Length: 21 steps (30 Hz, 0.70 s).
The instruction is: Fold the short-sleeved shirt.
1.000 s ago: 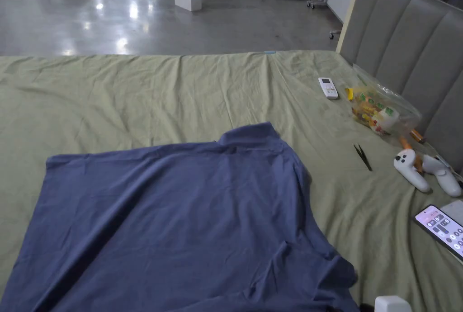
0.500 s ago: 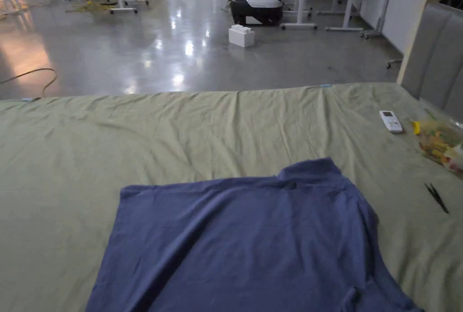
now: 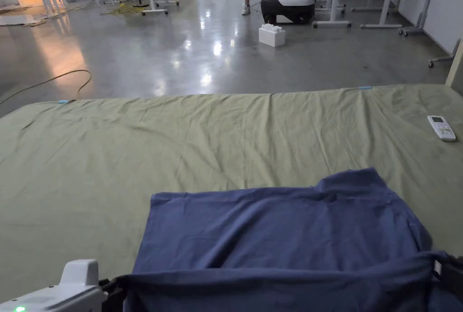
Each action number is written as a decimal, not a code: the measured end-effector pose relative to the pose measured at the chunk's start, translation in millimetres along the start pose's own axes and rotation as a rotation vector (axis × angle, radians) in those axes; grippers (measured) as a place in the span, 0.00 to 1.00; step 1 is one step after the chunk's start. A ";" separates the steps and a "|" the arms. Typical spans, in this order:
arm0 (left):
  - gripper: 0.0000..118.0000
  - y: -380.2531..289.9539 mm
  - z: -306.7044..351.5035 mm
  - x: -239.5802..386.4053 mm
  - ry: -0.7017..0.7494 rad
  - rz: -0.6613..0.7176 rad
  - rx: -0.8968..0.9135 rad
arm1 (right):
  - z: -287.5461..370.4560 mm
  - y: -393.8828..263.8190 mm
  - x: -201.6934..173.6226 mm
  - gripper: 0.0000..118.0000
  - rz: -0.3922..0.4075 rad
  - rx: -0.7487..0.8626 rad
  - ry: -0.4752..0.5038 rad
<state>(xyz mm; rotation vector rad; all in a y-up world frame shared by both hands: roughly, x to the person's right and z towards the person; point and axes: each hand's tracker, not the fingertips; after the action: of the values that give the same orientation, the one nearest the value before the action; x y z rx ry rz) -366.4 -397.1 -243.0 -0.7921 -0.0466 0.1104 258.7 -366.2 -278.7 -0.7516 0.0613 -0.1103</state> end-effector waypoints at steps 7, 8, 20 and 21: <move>0.46 23.0 -59.6 13.0 0.012 0.036 -0.059 | -79.5 7.1 -11.5 0.16 -0.034 -0.087 -0.050; 0.53 24.4 -61.8 12.6 0.002 0.026 -0.053 | -83.9 4.5 -10.4 0.20 -0.034 -0.091 -0.053; 0.74 20.1 114.3 32.6 -0.020 -0.097 0.355 | 81.7 5.5 -18.3 0.70 -0.117 0.300 0.025; 0.74 17.5 135.5 38.8 -0.016 -0.109 0.401 | 103.0 4.2 -24.4 0.70 -0.099 0.352 0.042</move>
<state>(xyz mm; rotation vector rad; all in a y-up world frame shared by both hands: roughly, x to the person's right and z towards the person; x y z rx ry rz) -340.6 -284.5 -160.3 -0.3869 -0.0796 0.0208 244.6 -290.4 -206.1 -0.4000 0.0434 -0.2248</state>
